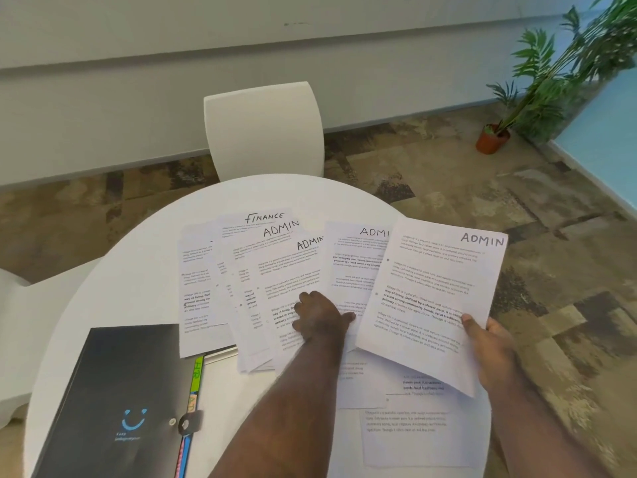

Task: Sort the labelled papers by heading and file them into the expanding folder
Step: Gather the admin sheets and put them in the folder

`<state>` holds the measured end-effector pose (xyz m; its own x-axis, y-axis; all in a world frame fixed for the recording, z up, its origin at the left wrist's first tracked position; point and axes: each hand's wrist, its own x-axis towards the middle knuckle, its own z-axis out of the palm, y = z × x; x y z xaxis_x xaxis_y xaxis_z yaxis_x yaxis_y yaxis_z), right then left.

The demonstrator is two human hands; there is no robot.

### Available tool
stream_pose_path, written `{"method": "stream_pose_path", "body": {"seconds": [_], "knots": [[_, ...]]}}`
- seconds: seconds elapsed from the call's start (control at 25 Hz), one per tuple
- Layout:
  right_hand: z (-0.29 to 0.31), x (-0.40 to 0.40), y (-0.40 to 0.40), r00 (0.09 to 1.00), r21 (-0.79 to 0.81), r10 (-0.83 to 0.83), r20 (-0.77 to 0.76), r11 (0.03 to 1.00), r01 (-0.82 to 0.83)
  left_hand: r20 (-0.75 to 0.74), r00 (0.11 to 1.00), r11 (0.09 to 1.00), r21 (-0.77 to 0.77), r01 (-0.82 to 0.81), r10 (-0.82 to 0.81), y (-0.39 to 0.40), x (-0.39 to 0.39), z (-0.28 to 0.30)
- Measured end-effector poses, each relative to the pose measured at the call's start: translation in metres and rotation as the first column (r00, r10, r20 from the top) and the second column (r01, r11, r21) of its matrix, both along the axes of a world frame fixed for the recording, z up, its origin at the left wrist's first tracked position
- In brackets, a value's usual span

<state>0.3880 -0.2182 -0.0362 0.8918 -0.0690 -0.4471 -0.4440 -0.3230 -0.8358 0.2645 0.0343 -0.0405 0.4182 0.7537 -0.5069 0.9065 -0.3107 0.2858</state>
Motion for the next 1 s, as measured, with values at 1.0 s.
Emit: {"method": "stream_pose_path", "body": {"seconds": [1.0], "knots": [[0.016,-0.014,0.038,0.997,0.119,0.053,-0.049,0.992,-0.047,0.41,0.839,0.869,-0.475,-0.139,0.358,0.026,-0.021,-0.013]]}}
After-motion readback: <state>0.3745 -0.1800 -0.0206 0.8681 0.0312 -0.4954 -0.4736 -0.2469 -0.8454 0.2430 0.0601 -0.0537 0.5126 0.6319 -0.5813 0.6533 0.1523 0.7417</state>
